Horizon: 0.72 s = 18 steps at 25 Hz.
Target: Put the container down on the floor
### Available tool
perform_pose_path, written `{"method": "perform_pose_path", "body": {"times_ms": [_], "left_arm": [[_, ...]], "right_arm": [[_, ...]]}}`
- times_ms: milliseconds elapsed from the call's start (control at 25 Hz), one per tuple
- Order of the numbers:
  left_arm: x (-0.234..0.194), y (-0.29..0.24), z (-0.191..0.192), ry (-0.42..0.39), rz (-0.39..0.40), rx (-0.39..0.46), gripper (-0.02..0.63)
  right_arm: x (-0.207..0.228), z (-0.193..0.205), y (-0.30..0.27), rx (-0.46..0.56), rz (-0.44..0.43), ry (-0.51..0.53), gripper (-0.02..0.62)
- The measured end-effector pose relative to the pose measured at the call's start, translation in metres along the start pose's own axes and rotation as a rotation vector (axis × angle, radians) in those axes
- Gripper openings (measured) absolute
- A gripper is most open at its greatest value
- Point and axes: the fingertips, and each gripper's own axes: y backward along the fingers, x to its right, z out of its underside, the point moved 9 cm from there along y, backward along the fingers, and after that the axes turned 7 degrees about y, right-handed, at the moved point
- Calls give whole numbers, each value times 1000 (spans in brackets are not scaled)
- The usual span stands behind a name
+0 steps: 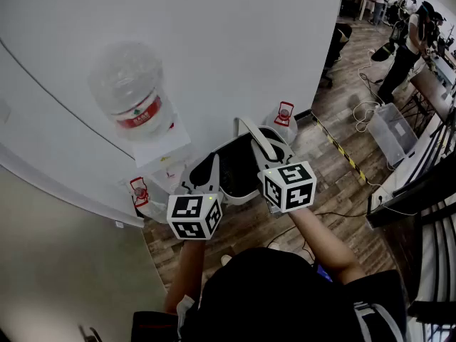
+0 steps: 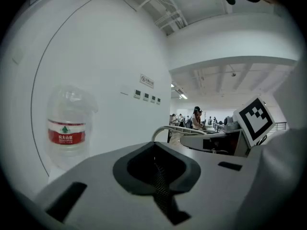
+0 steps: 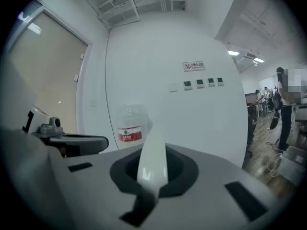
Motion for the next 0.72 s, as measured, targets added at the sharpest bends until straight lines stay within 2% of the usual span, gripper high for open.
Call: {"method": "perform_pose_path", "body": {"times_ms": [720], "left_arm": [[46, -30, 14, 17, -23, -3, 15]], "right_arm": [[53, 11, 13, -19, -53, -24, 29]]}}
